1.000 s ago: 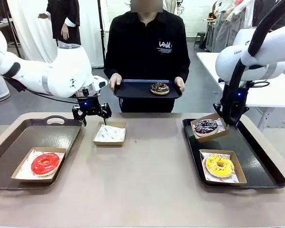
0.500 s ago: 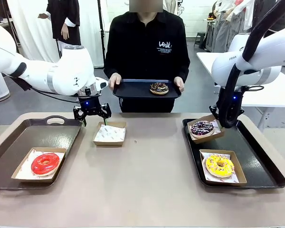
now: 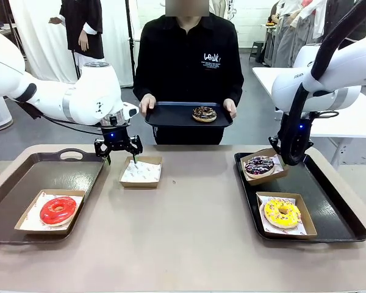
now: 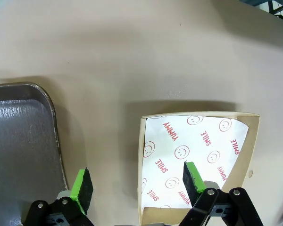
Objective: Individually package the donuts and arrange them on the tray.
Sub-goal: Place the picked Paper togo box on the Handle tray while simultaneously picking up another Paper togo box from the table with the other hand.
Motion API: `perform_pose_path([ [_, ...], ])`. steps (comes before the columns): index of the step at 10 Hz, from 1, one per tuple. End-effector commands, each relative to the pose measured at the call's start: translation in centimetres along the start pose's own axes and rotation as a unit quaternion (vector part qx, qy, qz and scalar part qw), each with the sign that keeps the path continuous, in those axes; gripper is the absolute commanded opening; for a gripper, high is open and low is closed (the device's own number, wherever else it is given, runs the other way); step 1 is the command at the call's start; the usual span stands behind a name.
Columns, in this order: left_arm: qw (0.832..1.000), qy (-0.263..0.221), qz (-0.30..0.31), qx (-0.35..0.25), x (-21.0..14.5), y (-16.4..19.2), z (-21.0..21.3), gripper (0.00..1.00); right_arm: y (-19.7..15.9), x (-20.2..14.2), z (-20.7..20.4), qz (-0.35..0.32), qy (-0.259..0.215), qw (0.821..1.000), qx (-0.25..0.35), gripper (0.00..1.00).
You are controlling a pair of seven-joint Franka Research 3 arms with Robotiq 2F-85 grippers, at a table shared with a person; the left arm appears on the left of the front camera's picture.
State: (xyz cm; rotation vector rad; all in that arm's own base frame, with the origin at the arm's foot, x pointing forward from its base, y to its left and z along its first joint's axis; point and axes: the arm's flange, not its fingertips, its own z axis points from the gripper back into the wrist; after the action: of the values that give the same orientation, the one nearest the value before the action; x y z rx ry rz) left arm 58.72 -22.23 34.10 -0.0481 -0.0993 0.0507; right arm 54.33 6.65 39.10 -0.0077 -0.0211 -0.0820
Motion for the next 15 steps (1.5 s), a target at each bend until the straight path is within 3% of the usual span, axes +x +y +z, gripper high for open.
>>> perform_pose_path([
  [1, 1.0, 0.003, 0.011, 0.013, 0.3, -0.4, 0.0, 1.0, 0.0, -0.2, -0.8, -0.005, -0.006, 1.0, 0.007, 0.01],
  [11, 0.999, 0.031, 0.004, 0.019, 0.5, -0.6, -1.9, 1.0, 0.2, -0.1, -1.8, -0.003, 0.004, 1.0, 0.001, 0.01],
  [12, 0.999, 0.034, -0.001, 0.018, 0.6, -0.5, -2.1, 0.92, 0.2, -0.1, -1.9, -0.001, 0.005, 1.0, 0.0, 0.01],
  [13, 0.999, 0.042, -0.002, 0.017, 0.6, -0.6, -2.2, 0.42, 0.2, -0.1, -1.9, -0.001, 0.009, 1.0, 0.0, 0.52],
  [14, 0.999, 0.044, -0.003, 0.015, 0.6, -0.6, -2.2, 0.35, 0.2, -0.1, -2.0, 0.003, 0.009, 1.0, -0.002, 0.61],
  [15, 0.999, 0.045, -0.003, 0.014, 0.6, -0.7, -2.1, 0.0, 0.2, -0.1, -1.9, 0.003, 0.01, 1.0, -0.002, 1.0],
])
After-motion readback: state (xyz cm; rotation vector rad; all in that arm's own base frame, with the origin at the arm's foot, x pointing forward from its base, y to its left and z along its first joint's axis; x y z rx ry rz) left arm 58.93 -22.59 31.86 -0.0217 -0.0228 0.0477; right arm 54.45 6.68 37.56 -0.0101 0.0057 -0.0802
